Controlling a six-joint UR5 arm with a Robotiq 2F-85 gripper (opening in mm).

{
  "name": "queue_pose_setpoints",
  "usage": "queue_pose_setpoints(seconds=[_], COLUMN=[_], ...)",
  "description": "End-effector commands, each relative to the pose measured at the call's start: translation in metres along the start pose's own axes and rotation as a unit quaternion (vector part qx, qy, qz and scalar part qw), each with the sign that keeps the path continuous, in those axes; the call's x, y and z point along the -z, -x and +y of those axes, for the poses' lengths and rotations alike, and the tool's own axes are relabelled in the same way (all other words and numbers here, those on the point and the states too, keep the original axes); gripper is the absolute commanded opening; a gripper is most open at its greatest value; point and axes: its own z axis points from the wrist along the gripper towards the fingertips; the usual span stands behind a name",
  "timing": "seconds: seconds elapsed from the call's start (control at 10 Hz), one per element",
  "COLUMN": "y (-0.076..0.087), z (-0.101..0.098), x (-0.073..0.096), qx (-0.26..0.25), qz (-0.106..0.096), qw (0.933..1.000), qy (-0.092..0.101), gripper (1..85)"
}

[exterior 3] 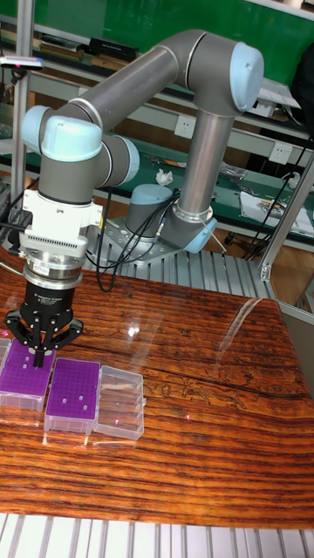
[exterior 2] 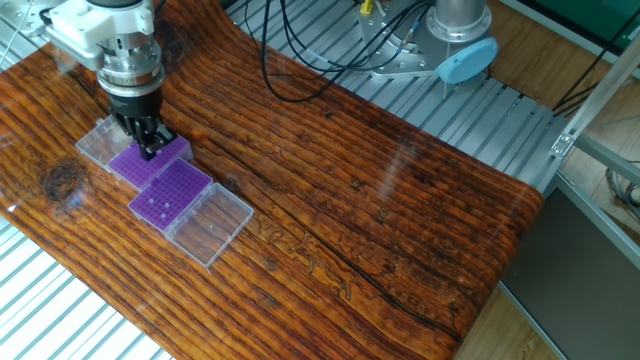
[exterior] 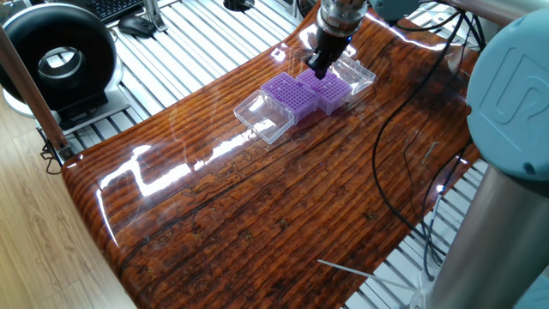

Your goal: Transfer all small pipette tips from one holder to another

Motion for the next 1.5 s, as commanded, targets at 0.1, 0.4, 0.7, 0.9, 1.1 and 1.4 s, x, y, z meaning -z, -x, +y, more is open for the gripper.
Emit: queue_pose_setpoints(seconds=[0.1, 0.4, 0.7, 0.9, 1.1, 1.4], y=[-0.006, -0.009, -0.011, -0.012, -0.015, -0.018], z=[0.001, 0.000, -0.003, -0.003, -0.003, -0.005], x=[0.000, 0.000, 0.001, 0.001, 0.000, 0.000], qx=[0.005, 0.011, 0.015, 0.016, 0.018, 0.021], qz=[0.008, 0.014, 0.017, 0.018, 0.024, 0.029], qw=[0.9999, 0.9998, 0.9997, 0.9997, 0.9995, 0.9993], qy=[0.008, 0.009, 0.008, 0.008, 0.009, 0.007], gripper=[2.0, 4.7, 6.0, 8.0, 11.0, 14.0])
